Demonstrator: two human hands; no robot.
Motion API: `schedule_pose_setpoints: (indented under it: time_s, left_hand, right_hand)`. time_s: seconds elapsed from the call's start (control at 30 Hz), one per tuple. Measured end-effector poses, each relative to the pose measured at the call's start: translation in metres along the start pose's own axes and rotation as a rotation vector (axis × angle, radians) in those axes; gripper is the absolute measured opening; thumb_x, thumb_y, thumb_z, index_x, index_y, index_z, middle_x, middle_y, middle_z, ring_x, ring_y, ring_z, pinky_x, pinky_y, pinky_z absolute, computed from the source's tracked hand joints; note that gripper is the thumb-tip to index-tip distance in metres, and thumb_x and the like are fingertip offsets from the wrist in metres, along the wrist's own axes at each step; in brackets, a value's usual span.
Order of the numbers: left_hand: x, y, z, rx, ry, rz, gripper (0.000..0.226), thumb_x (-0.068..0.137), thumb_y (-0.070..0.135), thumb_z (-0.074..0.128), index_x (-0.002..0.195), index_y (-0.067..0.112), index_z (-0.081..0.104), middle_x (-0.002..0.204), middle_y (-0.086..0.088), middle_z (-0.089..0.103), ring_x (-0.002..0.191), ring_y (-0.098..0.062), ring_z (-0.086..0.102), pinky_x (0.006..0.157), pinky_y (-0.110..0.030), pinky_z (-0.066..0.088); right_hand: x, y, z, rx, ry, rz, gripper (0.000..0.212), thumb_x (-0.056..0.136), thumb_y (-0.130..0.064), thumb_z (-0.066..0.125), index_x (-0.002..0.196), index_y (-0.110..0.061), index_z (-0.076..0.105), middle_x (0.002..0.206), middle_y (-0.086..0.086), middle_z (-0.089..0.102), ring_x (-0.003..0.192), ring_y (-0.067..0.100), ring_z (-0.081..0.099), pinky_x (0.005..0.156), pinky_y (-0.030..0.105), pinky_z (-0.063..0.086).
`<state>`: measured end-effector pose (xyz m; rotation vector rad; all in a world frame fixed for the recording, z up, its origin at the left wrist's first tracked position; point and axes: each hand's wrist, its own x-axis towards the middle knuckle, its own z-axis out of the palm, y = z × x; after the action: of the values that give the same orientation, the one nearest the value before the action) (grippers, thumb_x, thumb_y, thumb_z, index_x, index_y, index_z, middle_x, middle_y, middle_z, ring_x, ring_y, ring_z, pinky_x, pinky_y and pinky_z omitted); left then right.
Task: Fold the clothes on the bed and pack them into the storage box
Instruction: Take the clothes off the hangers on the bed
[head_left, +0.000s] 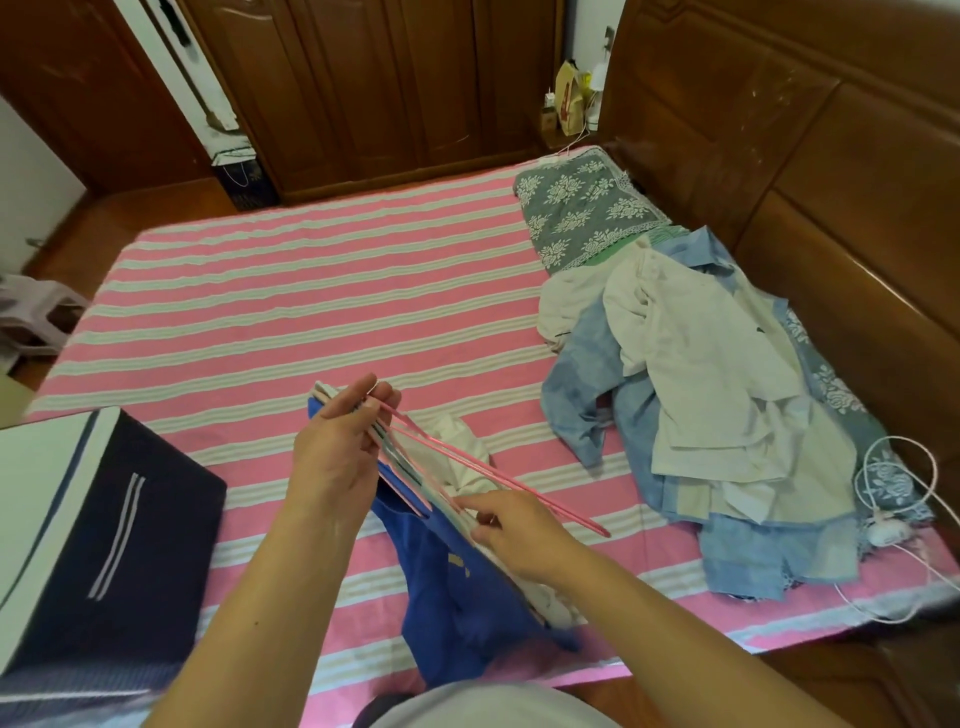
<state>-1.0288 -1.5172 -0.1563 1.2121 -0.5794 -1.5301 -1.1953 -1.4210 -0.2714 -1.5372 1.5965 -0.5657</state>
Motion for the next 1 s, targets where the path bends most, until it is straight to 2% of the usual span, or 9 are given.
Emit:
schedule_pose_setpoints:
  time_s: [0.13,0.23,0.33,0.5,0.63,0.73,0.83,0.9,1.0]
  left_hand:
    - [-0.002,-0.004,-0.002,0.143,0.039,0.044,0.029,0.097,-0.010,0.052,0.118,0.003,0.068,0.099,-0.012,0.075,0.094,-0.022,0.074,0.077,-0.026,0.060]
    - [0.001,-0.008,-0.004,0.193,0.079,0.067,0.028,0.096,-0.010,0.056,0.119,-0.001,0.068,0.097,-0.013,0.075,0.095,-0.026,0.073,0.088,-0.034,0.058]
    - [0.003,-0.010,-0.002,0.168,0.124,0.082,0.024,0.096,-0.007,0.059,0.116,0.001,0.070,0.096,-0.014,0.075,0.095,-0.027,0.072,0.091,-0.038,0.057]
    - [0.020,-0.007,-0.011,-0.018,0.179,0.072,0.021,0.098,-0.004,0.057,0.107,0.009,0.071,0.096,-0.010,0.076,0.091,-0.022,0.074,0.085,-0.035,0.059]
    - [0.041,0.002,-0.018,-0.190,0.216,0.023,0.019,0.102,-0.003,0.050,0.104,0.008,0.066,0.097,-0.011,0.070,0.085,-0.020,0.071,0.090,-0.034,0.058]
    - [0.055,0.014,-0.027,-0.232,0.166,-0.031,0.019,0.105,0.001,0.046,0.105,0.009,0.063,0.096,-0.008,0.067,0.084,-0.019,0.071,0.082,-0.030,0.057]
    - [0.061,0.026,-0.032,-0.169,0.083,-0.171,0.024,0.107,0.003,0.040,0.106,0.006,0.063,0.090,-0.006,0.064,0.084,-0.020,0.067,0.085,-0.030,0.054]
    - [0.065,0.028,-0.029,-0.094,0.053,-0.264,0.027,0.106,0.000,0.038,0.110,0.002,0.065,0.085,-0.006,0.060,0.078,-0.019,0.063,0.079,-0.028,0.052]
    - [0.073,0.036,-0.020,-0.019,0.010,-0.324,0.029,0.099,-0.009,0.036,0.111,-0.004,0.062,0.081,-0.010,0.053,0.060,-0.018,0.054,0.060,-0.026,0.051]
  right_hand:
    - [-0.004,0.004,0.000,-0.246,0.121,-0.037,0.012,0.088,-0.027,0.064,0.090,-0.017,0.071,0.081,0.000,0.067,0.079,0.020,0.061,0.074,0.034,0.050]
    - [-0.010,0.008,0.004,-0.405,0.269,-0.096,0.017,0.088,-0.028,0.062,0.076,-0.015,0.063,0.075,0.003,0.064,0.071,0.027,0.061,0.062,0.038,0.049]
    - [-0.019,0.003,0.005,-0.536,0.387,-0.165,0.025,0.070,-0.007,0.075,0.067,-0.018,0.053,0.063,0.000,0.053,0.050,0.027,0.051,0.044,0.031,0.028]
    - [-0.043,0.014,0.001,-0.612,0.489,-0.190,0.046,0.053,0.000,0.085,0.074,-0.022,0.050,0.061,-0.002,0.045,0.046,0.022,0.043,0.043,0.029,0.021]
    - [-0.078,0.038,-0.007,-0.556,0.484,-0.197,0.055,0.048,-0.003,0.093,0.081,-0.022,0.053,0.066,-0.004,0.052,0.049,0.019,0.050,0.039,0.028,0.036]
    - [-0.106,0.069,-0.014,-0.499,0.467,-0.096,0.053,0.049,0.002,0.094,0.081,-0.020,0.059,0.069,-0.004,0.056,0.048,0.017,0.053,0.037,0.025,0.043]
    - [-0.115,0.096,-0.022,-0.376,0.474,0.156,0.037,0.075,0.004,0.081,0.076,-0.026,0.058,0.066,-0.006,0.057,0.051,0.009,0.051,0.048,0.014,0.036]
    - [-0.102,0.107,-0.030,-0.223,0.460,0.314,0.030,0.096,-0.005,0.061,0.076,-0.026,0.052,0.068,-0.007,0.058,0.060,0.010,0.053,0.053,0.021,0.038]
    - [-0.068,0.100,-0.045,0.052,0.427,0.322,0.018,0.094,-0.004,0.062,0.083,-0.018,0.060,0.076,-0.003,0.065,0.072,0.016,0.060,0.061,0.025,0.044]
